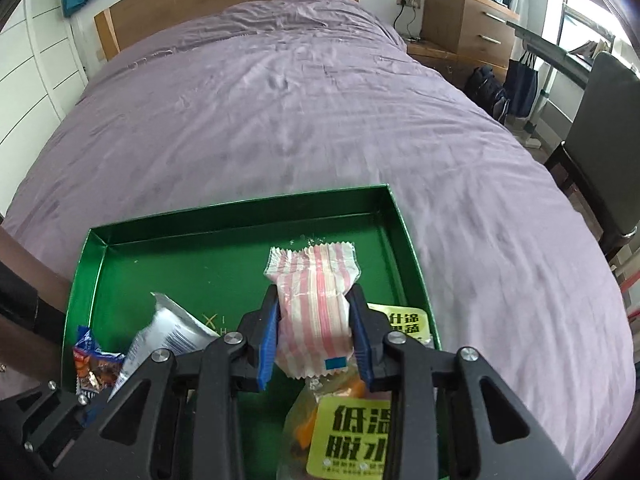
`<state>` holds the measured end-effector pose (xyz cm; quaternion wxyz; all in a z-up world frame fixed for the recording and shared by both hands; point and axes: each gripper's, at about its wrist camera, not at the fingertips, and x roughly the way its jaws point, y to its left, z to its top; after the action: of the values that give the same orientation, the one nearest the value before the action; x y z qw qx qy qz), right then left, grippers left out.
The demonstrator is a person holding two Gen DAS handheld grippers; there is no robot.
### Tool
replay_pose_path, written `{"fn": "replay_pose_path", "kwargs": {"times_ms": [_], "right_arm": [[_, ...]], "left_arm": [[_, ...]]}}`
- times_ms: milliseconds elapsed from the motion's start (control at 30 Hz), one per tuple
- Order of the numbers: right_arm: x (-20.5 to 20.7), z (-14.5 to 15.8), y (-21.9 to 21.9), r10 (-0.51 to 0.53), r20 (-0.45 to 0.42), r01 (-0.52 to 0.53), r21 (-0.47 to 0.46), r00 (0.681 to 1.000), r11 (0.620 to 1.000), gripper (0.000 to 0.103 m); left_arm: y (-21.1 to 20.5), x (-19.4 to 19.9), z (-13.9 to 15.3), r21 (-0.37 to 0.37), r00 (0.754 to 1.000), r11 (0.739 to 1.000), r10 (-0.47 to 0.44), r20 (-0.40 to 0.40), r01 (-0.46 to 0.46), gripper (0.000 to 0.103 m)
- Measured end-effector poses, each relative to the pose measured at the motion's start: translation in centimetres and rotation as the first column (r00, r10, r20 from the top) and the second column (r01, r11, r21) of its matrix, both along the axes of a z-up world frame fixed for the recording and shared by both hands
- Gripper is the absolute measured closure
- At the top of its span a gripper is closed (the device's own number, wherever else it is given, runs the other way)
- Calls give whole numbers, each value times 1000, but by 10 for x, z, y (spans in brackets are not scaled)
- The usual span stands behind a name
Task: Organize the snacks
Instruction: 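Lower the wrapper bar and pink candy with both tools into the green tray, then raise both open tools and move them back toward the snacks on the bed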
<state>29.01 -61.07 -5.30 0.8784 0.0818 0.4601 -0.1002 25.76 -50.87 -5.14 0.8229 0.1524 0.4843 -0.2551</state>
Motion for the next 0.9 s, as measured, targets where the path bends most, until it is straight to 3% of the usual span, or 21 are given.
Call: {"fn": "replay_pose_path", "kwargs": {"times_ms": [200,400,533,600,900], "right_arm": [[7,-14,5,19,-51,-21,-30,999,999,103],[8,-15,4,9,-40,-10,-18,999,1000,102],[4,-12,4,13,-32,-14,-18,999,1000,84],[1,-9,4,9,-21,-9,-11,1000,1000,50],[-27,32,3,-9,52,10,-25,999,1000,46]], "left_arm": [[-5,1,-5,15,1000,1000,-8,6,8,75],[-5,-2,-11,33,1000,999,-10,5,10,57],[-8,-9,-9,42,999,999,-15,29,14,46],[-6,-10,-5,34,999,999,-9,37,8,44],[4,-25,32,-18,998,1000,15,69,-14,33]]}}
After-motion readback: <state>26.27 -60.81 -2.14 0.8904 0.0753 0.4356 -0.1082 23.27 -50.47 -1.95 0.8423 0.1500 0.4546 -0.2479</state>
